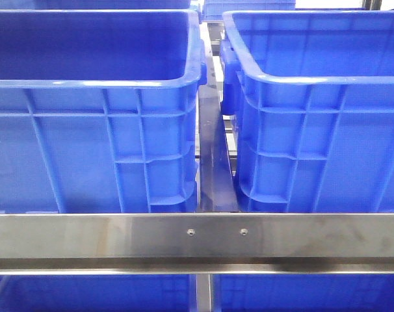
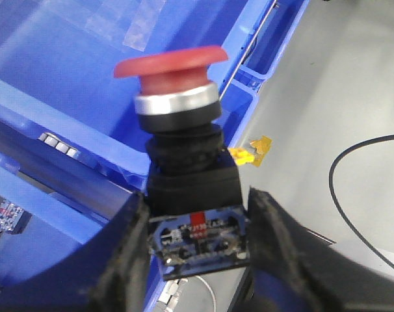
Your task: Pick red and yellow buttons and place in box
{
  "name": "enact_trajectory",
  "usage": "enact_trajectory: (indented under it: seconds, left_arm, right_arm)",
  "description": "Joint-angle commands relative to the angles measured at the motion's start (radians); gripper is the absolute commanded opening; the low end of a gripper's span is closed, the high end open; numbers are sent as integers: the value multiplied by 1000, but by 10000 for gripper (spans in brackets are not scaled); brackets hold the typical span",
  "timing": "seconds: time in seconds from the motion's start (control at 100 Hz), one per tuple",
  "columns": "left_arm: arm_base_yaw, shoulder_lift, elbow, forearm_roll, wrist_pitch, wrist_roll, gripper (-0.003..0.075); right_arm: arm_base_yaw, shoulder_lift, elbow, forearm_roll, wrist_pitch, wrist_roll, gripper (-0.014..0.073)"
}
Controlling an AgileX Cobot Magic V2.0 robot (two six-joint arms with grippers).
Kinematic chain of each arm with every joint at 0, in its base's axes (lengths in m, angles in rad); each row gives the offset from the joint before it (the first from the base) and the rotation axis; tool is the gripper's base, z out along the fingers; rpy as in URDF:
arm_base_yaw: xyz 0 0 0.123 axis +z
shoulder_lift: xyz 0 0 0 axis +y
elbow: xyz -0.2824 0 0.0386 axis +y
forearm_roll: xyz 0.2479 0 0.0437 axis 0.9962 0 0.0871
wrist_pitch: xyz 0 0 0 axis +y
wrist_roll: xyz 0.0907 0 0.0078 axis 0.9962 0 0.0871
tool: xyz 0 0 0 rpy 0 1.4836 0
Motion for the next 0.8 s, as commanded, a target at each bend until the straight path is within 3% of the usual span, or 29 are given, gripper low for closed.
enact_trajectory:
  seconds: [0.0, 0.23, 0.56, 0.65, 0.79]
  left_arm:
    - [-7, -36, -33, -13, -63, -1, -19]
    - [-7, -36, -33, -13, -63, -1, -19]
    - [-7, -36, -33, -13, -63, -1, -19]
    - [-7, -36, -33, -13, -63, -1, -19]
    - [-7, -36, -33, -13, -63, -1, -19]
  right_arm:
    - [2, 97, -157, 4, 115, -2, -68]
    - [2, 346, -451, 48, 427, -2, -68]
    - [2, 488, -488, 201, 462, -2, -46]
    - [2, 503, -488, 256, 465, -2, 42]
    - [2, 505, -488, 299, 462, -2, 282]
